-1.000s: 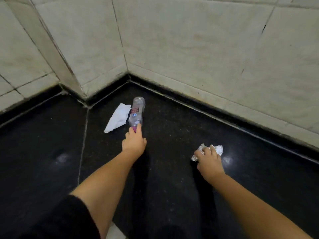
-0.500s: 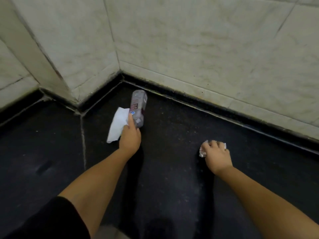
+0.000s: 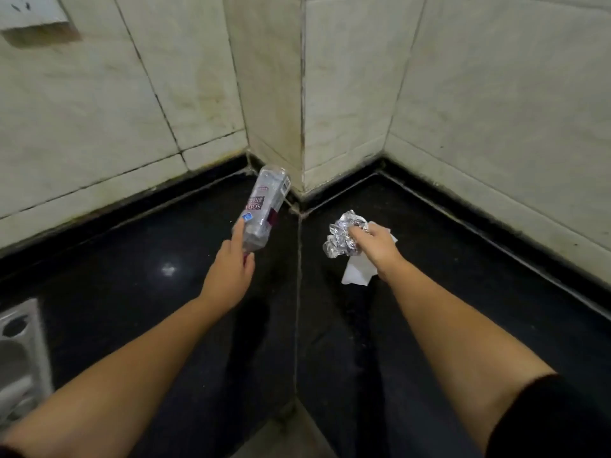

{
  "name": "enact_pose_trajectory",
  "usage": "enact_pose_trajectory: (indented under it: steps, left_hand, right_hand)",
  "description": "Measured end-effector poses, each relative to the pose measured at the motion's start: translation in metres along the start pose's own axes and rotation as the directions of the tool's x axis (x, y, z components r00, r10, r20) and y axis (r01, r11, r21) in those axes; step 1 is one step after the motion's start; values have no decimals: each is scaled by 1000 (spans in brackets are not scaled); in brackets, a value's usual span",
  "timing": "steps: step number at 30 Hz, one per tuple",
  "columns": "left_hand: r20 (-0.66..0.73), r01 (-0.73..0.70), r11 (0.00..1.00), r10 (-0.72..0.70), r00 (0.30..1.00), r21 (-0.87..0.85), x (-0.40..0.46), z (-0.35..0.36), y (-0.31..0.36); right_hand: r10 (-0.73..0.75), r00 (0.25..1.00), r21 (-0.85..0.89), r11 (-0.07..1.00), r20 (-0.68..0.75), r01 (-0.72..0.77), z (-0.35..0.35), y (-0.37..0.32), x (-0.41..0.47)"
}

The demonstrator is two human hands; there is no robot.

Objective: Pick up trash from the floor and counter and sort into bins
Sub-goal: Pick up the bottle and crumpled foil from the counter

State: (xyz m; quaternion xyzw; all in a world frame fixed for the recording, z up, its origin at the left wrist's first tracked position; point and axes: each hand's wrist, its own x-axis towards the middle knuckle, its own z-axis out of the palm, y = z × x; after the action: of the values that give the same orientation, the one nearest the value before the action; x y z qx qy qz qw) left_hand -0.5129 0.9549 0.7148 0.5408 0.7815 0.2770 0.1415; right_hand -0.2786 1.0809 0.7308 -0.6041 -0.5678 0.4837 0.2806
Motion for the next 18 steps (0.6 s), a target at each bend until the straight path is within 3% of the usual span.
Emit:
enact_pose_trajectory:
  steps: [3,6,11,18]
  left_hand:
    - [26,7,1000,-7,1000,-22,-4,-2,-26]
    - [55,0,999,3,998,-46,-5,3,-35]
    - [102,11,999,-7,995,-38,-10,13,-22]
    - [61,21,1000,-20,998,-17,-29,3,5]
  right_hand:
    - [163,986,-275,950,27,-149,11,21,17]
    - [261,963,-208,947,64,-243,26,34,24]
    - [213,977,-243,949,20,-202,23,38,22]
    - [5,995,-264,964,103,23,12,17,-16]
